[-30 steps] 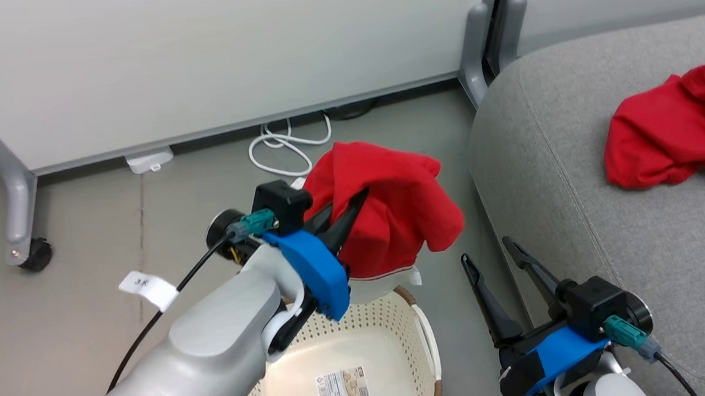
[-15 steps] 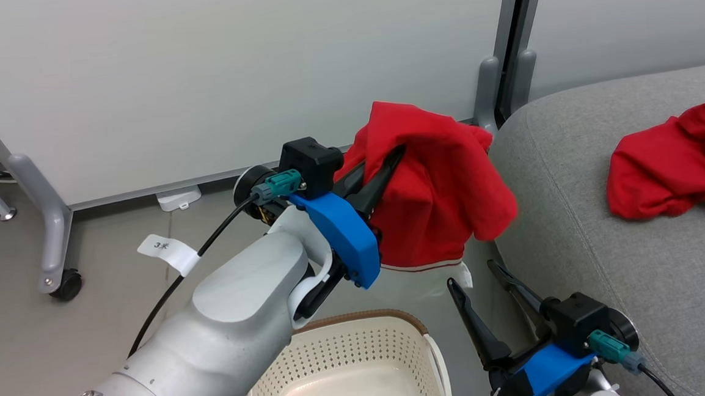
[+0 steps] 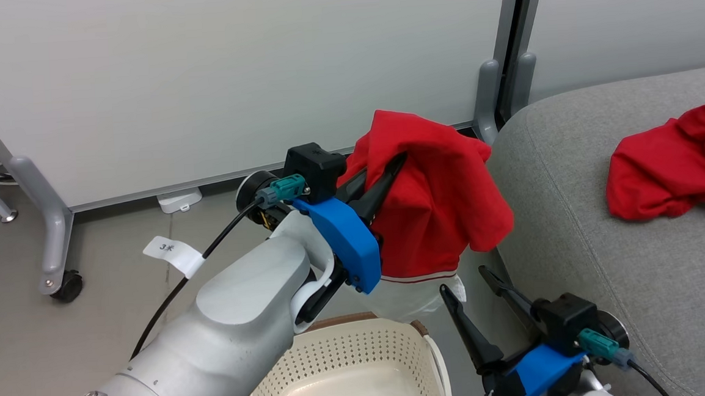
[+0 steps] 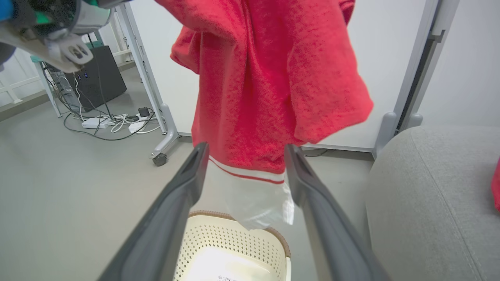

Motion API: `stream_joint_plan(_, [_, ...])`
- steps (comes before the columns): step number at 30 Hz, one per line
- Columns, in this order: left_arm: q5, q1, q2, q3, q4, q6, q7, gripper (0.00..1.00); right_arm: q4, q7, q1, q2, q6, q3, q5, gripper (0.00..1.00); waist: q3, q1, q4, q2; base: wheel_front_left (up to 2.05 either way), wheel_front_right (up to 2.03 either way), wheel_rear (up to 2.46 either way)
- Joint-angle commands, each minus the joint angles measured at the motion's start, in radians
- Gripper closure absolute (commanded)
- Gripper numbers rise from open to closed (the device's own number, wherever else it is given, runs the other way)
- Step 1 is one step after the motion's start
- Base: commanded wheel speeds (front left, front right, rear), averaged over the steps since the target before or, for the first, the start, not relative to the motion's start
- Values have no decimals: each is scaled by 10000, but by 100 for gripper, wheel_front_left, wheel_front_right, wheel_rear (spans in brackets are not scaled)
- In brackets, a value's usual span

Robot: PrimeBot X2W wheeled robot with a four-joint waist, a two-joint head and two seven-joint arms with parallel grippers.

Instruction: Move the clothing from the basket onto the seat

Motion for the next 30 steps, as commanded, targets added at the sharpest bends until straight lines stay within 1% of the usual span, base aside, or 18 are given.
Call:
stream_joint_plan(1, [-61,-195,7,-15,42,-13,-72,100,109,89,-309,-20,3,177,79,0,31,0,-11,-1,0,0,0])
stream_joint_plan(5, [-86,-251,-50,-36,58,-13,-80,100,570,264,-976,-22,3,469,340,0,130,0,-35,-1,0,0,0])
stream_joint_plan(12, [-83,-388,-143,-102,11,-13,-78,100,1842,417,-2263,-20,5,893,871,0,239,0,37,-1,0,0,0])
stream_joint_plan(26, [-82,-434,-366,-280,-206,-13,-76,100,4898,-191,-4783,-22,5,2030,2222,0,297,0,179,-1,0,0,0])
stream_joint_plan(30, [-108,-436,-440,-334,-300,-14,-77,100,5564,-391,-5370,-17,5,2423,2600,0,345,0,195,-1,0,0,0])
